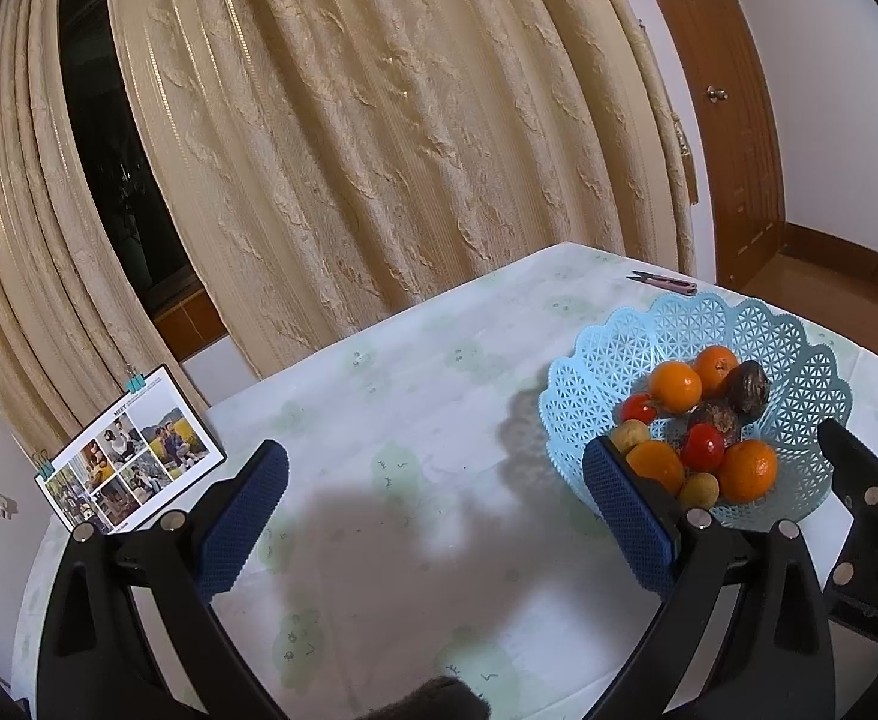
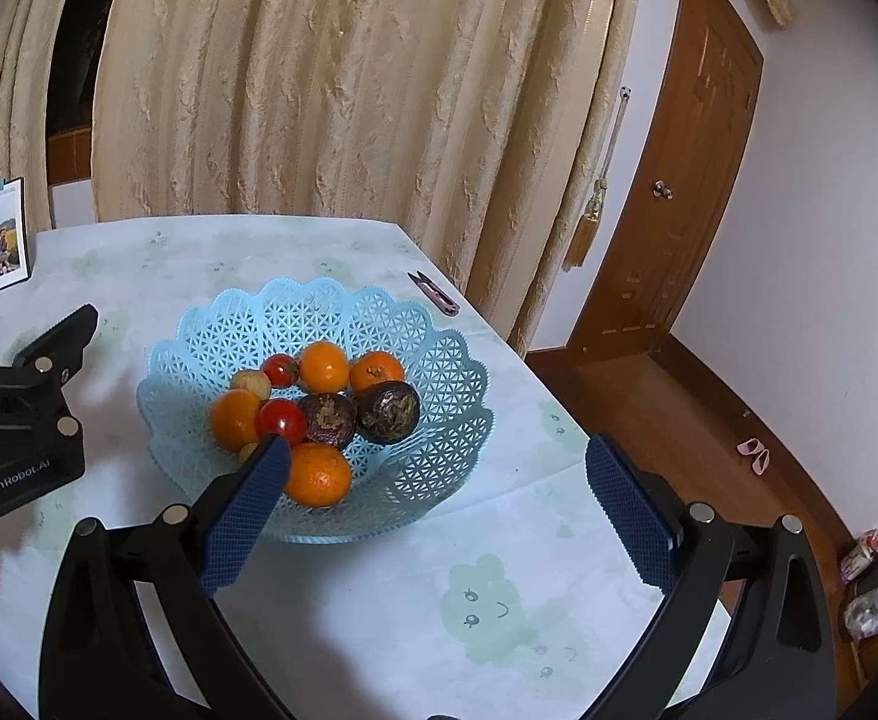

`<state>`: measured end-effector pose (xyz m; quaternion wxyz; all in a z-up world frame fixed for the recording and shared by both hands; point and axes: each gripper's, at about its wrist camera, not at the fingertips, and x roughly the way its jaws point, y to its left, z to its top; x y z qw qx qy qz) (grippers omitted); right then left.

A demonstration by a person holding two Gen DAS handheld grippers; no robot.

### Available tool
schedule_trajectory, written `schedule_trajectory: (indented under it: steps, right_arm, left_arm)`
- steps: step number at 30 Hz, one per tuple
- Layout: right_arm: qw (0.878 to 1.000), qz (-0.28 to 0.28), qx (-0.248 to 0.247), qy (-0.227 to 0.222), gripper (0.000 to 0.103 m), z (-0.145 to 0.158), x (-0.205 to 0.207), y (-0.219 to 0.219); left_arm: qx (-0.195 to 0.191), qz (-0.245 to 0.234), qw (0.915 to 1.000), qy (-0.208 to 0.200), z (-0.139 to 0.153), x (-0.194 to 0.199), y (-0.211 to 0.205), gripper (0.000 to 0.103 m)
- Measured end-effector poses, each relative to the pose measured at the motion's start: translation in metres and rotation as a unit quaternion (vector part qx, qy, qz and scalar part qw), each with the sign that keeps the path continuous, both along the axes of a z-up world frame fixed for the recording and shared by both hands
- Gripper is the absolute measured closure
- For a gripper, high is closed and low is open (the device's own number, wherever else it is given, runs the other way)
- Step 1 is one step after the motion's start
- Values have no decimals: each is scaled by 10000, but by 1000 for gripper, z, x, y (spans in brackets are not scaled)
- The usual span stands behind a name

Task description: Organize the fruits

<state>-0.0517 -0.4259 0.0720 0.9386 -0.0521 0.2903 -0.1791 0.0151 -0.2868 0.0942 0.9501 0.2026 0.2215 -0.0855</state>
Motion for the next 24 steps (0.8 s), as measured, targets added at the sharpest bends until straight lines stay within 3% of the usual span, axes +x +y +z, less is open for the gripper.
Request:
schedule_trajectory:
  steps: [24]
  right_arm:
    - [10000,81,44,-31,3,1,-2,2]
  left_arm:
    - [90,-29,9999,-67,1,-7,0,5]
